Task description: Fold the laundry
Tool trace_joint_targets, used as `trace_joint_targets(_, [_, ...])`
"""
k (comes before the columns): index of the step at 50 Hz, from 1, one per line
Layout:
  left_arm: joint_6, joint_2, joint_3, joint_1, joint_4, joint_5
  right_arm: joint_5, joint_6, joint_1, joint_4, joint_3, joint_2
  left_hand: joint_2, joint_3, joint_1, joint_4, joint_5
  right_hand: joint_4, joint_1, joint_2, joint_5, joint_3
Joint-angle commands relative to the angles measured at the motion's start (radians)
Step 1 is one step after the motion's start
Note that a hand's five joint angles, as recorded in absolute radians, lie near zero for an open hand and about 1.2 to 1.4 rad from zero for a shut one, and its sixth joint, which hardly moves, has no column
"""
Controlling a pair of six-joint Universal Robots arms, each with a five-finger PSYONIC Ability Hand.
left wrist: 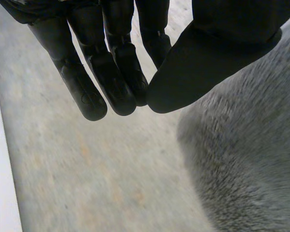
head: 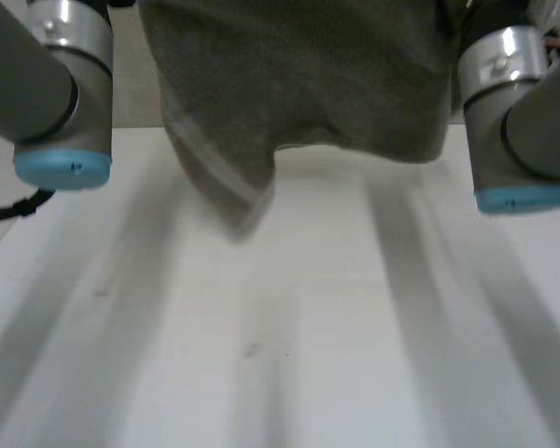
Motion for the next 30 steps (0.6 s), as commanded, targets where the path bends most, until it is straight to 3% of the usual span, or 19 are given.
trace_joint_targets(1, [0.006, 0.103, -0.499, -0.029, 0.014, 0.037, -0.148, -0.009, 0.019, 0.224, 0.245, -0.016, 0.180, 0.181, 0.197, 0.179, 0.183, 0.202, 0.422, 0.232, 0.237, 0.210])
trace_joint_targets(8, [0.008, 0.099, -0.848, -0.041, 0.013, 0.039, -0.168, -0.029, 0.007, 0.467, 0.451, -0.007, 0.180, 0.181, 0.197, 0.179, 0.183, 0.202, 0.422, 0.232, 0.237, 0.210])
trace_joint_targets(12, [0.009, 0.100, -0.911, -0.058, 0.005, 0.039, -0.173, -0.058, 0.004, 0.515, 0.520, -0.016, 0.180, 0.181, 0.197, 0.179, 0.183, 0.202, 0.422, 0.232, 0.237, 0.210])
trace_joint_targets(13, [0.008, 0.107, -0.928, -0.060, 0.005, 0.040, -0.174, -0.067, 0.006, 0.514, 0.548, -0.019, -0.006, -0.005, 0.011, -0.006, -0.003, 0.202, 0.422, 0.232, 0.237, 0.210])
trace_joint_targets(14, [0.008, 0.107, -0.928, -0.060, 0.005, 0.040, -0.174, -0.067, 0.006, 0.514, 0.548, -0.019, -0.008, -0.007, 0.009, -0.008, -0.005, 0.202, 0.422, 0.232, 0.237, 0.210])
trace_joint_targets(16, [0.008, 0.114, -0.931, -0.061, 0.005, 0.040, -0.182, -0.072, 0.004, 0.511, 0.574, -0.085, -0.584, -0.583, -0.567, -0.584, -0.581, 0.202, 0.422, 0.232, 0.237, 0.210])
trace_joint_targets(19, [0.008, 0.125, -0.925, -0.058, 0.009, 0.040, -0.188, -0.069, 0.009, 0.512, 0.582, -0.200, -0.671, -0.670, -0.654, -0.672, -0.668, 0.202, 0.422, 0.232, 0.237, 0.210])
trace_joint_targets(25, [0.006, 0.165, -0.864, -0.052, 0.017, 0.066, -0.187, -0.069, 0.013, 0.526, 0.568, -0.269, -0.883, -0.882, -0.866, -0.883, -0.880, 0.202, 0.422, 0.232, 0.237, 0.210])
trace_joint_targets(30, [0.006, 0.165, -0.787, -0.060, 0.020, 0.152, -0.188, -0.078, 0.022, 0.546, 0.565, -0.372, -0.968, -0.967, -0.951, -0.968, -0.965, 0.202, 0.422, 0.232, 0.237, 0.210])
